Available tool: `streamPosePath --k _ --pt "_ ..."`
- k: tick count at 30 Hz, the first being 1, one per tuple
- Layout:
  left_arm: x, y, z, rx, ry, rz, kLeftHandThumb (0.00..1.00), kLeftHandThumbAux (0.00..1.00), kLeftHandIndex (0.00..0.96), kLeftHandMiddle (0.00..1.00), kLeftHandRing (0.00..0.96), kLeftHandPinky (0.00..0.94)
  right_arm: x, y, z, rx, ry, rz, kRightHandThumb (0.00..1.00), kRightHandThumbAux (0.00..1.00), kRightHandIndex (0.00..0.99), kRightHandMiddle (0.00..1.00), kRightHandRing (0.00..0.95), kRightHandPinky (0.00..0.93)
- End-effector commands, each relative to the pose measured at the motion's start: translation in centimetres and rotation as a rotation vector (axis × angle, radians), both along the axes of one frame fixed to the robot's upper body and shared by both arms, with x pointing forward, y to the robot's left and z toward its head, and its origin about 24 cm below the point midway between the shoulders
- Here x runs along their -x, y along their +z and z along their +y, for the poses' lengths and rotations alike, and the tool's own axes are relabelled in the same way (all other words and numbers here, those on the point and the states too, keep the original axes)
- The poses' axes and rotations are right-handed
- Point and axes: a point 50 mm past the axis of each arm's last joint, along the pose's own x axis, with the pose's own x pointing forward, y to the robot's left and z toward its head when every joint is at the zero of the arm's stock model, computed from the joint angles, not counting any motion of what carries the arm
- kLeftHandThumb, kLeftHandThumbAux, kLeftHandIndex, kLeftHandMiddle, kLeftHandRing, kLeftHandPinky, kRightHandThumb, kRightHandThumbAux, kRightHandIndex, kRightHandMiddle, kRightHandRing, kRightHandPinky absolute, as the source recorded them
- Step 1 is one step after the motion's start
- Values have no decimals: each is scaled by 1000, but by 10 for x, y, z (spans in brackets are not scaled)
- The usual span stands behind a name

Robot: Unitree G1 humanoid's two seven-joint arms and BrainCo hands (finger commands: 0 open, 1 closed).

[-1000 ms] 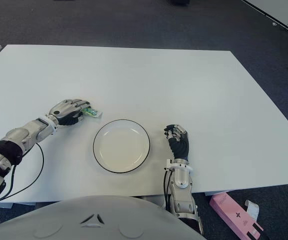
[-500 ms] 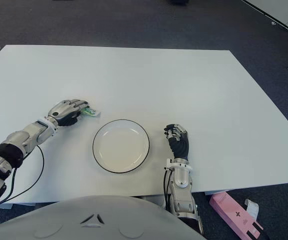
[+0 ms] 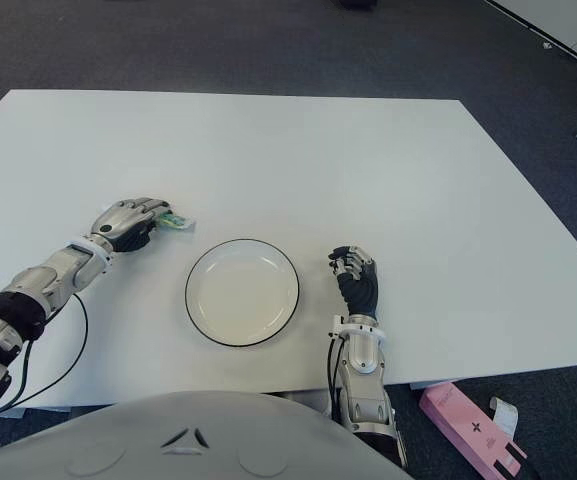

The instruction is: Put the toothpaste on the table into the plate.

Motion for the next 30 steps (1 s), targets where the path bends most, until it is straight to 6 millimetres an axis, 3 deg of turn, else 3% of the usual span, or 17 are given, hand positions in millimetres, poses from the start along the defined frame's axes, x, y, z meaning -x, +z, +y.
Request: streamPosePath --k 1,16,30 --pt "35 -32 23 -58 122 198 741 680 443 743 757 776 -1 -3 0 -3 -1 16 707 726 429 500 491 494" --pt "33 -19 28 52 191 125 737 695 443 858 857 867 -2 -3 0 -4 -4 0 707 726 429 501 492 494" --pt "29 -4 33 220 342 -31 738 697 442 874 872 855 -2 -4 0 -7 -17 -6 707 726 429 501 495 498"
